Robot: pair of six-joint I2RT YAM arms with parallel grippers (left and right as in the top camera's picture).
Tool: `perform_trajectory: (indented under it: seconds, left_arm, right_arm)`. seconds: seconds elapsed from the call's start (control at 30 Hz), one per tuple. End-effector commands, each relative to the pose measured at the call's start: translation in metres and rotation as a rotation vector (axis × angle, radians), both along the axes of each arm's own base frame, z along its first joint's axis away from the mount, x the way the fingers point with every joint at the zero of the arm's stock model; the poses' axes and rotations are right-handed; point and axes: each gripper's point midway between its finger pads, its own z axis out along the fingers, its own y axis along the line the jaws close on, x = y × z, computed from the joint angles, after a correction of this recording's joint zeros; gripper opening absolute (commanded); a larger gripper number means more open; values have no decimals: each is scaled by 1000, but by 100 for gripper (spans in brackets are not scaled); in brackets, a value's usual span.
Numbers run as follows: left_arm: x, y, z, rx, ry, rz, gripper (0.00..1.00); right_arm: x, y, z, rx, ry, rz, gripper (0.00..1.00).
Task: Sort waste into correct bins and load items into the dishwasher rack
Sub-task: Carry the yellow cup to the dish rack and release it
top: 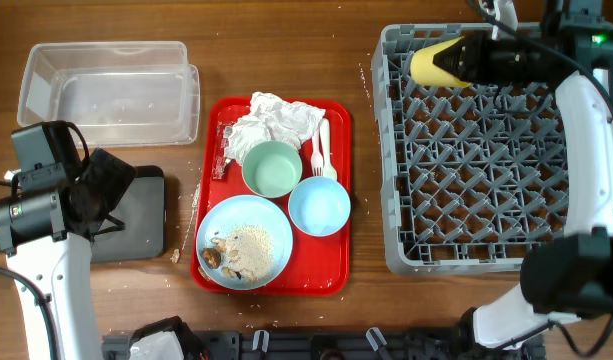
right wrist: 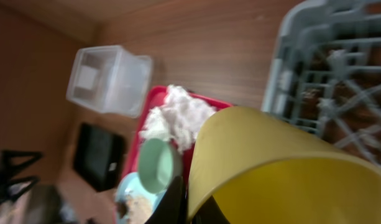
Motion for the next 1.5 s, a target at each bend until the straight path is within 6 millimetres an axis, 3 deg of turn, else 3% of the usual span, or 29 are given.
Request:
perform_trajectory:
  seconds: [0.0,0.3,0.53,0.7,0.8,0.93,1.17,1.3,1.4,1.47]
  left_arm:
    - [1,2,3,-3,-13,17,100]
    - [1,2,3,-3,-13,17,100]
    - [1,2,3,-3,-13,17,100]
    - [1,2,3,-3,-13,17,100]
    - [1,2,3,-3,-13,17,100]
    - [1,2,3,-3,-13,17,100]
    - [1,2,3,-3,-13,17,100]
    - [1,2,3,-3,-13,17,100]
    - [1,2,3,-3,-13,17,100]
    - [1,2,3,-3,-13,17,100]
  right_arm:
    - [3,13,-36,264,71,114,4]
    - [12,4,-103,411,278,78,4]
    - [2,-19,-126,301,377,2,9]
    - [-2,-23,-130,286,410,-14,15]
    - [-4,-35,-140,230,455,-62,24]
    - [-10,-59,-162,100,545,-164,24]
    - [-12,-84,-162,35,588,-284,24]
    - [-20,-122,-159,-180,626,-479,24]
    - [-26,-143,-140,-287,610,-612,24]
    - [-28,-143,-119,-291,564,-641,24]
